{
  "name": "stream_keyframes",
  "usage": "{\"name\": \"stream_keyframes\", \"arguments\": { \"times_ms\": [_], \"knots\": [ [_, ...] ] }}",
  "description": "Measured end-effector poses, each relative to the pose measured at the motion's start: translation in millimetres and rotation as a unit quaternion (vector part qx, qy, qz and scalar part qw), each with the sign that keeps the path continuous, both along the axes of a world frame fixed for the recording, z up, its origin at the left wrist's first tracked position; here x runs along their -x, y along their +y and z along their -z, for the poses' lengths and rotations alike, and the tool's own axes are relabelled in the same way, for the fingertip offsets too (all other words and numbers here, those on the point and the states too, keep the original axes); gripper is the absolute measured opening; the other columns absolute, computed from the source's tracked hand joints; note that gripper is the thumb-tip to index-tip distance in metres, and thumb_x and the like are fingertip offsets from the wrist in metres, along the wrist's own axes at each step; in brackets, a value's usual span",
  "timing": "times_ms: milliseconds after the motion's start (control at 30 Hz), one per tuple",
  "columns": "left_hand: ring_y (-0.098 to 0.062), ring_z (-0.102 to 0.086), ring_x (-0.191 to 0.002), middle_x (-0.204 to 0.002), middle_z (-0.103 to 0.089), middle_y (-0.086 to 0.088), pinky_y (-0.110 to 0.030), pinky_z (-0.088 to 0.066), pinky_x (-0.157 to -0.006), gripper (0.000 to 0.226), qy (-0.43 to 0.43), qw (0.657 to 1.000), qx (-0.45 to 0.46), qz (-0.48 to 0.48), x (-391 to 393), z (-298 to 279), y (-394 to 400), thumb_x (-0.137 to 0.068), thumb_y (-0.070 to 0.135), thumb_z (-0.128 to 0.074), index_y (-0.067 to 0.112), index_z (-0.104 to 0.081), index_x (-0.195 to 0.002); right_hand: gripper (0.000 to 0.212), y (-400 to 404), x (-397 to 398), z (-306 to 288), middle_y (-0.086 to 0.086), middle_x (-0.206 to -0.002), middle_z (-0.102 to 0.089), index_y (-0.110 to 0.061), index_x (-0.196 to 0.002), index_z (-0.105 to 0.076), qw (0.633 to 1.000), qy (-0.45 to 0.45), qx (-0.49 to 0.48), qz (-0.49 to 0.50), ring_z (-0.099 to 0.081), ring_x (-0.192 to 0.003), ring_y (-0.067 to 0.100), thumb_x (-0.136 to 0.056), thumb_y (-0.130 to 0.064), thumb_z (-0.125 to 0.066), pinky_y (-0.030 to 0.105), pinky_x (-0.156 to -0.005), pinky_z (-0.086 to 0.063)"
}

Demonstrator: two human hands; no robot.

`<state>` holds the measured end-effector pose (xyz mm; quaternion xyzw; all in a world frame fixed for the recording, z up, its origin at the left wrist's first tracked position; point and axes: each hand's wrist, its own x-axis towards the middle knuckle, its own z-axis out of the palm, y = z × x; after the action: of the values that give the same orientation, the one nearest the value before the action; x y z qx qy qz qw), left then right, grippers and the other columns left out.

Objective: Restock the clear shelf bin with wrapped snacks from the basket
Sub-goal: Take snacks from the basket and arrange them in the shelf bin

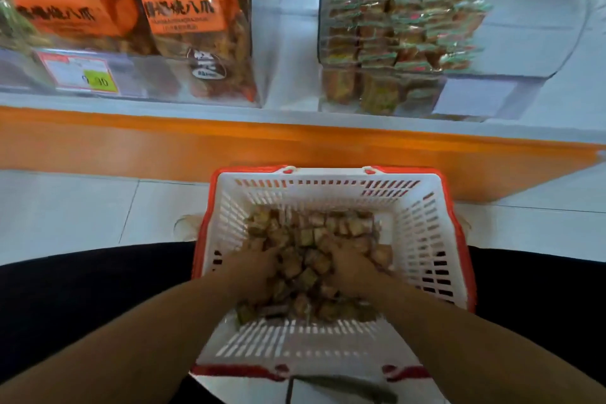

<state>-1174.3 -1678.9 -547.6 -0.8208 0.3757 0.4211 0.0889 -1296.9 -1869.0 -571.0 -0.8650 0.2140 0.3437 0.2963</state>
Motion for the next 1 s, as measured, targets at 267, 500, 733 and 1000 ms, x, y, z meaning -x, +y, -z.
{"name": "stream_keyframes", "arguments": {
  "times_ms": [267,500,733,1000],
  "knots": [
    [-0.038,-0.028,-0.141,-0.154,-0.027,-0.016,-0.051,-0.038,-0.111,0.102,-0.076,0.979,0.037,-0.186,11.2,60.2,-11.5,-0.077,0.052,-0.067,0.024,-0.009,-0.157,0.105,-2.5,-27.1,68.2,0.003,-0.165,0.008,-0.034,-0.155,0.015,0.995,-0.044,0.058,-0.068,-0.019,-0.147,0.043,-0.086,-0.01,-0.062,0.053,-0.095,-0.047],
    [-0.033,-0.028,-0.145,-0.16,-0.027,-0.01,-0.047,-0.028,-0.116,0.111,-0.098,0.989,0.059,-0.09,5.9,85.7,-25.9,-0.077,0.051,-0.075,0.025,-0.005,-0.158,0.114,0.6,-50.6,86.1,0.008,-0.163,0.009,-0.031,-0.155,0.012,0.994,0.042,0.054,-0.087,-0.002,-0.149,0.045,-0.079,-0.033,-0.073,0.064,-0.101,-0.038],
    [-0.039,-0.022,-0.146,-0.162,-0.019,-0.015,-0.053,-0.035,-0.114,0.097,0.021,0.998,0.038,-0.039,12.7,97.0,-30.2,-0.087,0.051,-0.066,0.025,-0.006,-0.159,0.104,-8.8,-43.9,84.1,0.019,-0.159,-0.012,-0.026,-0.157,-0.005,0.984,0.073,-0.021,-0.159,-0.03,-0.138,0.048,-0.079,-0.039,-0.072,0.052,-0.102,-0.044],
    [-0.033,-0.06,-0.116,-0.134,-0.057,-0.01,-0.042,-0.053,-0.094,0.074,0.109,0.964,0.179,-0.166,7.7,78.3,-40.3,-0.079,0.044,-0.065,0.034,-0.039,-0.148,0.039,-18.3,-44.1,53.4,0.011,-0.12,-0.064,-0.019,-0.127,-0.06,0.99,0.014,-0.134,-0.041,-0.062,-0.106,0.03,-0.089,-0.024,-0.069,0.038,-0.093,-0.052]
  ]
}}
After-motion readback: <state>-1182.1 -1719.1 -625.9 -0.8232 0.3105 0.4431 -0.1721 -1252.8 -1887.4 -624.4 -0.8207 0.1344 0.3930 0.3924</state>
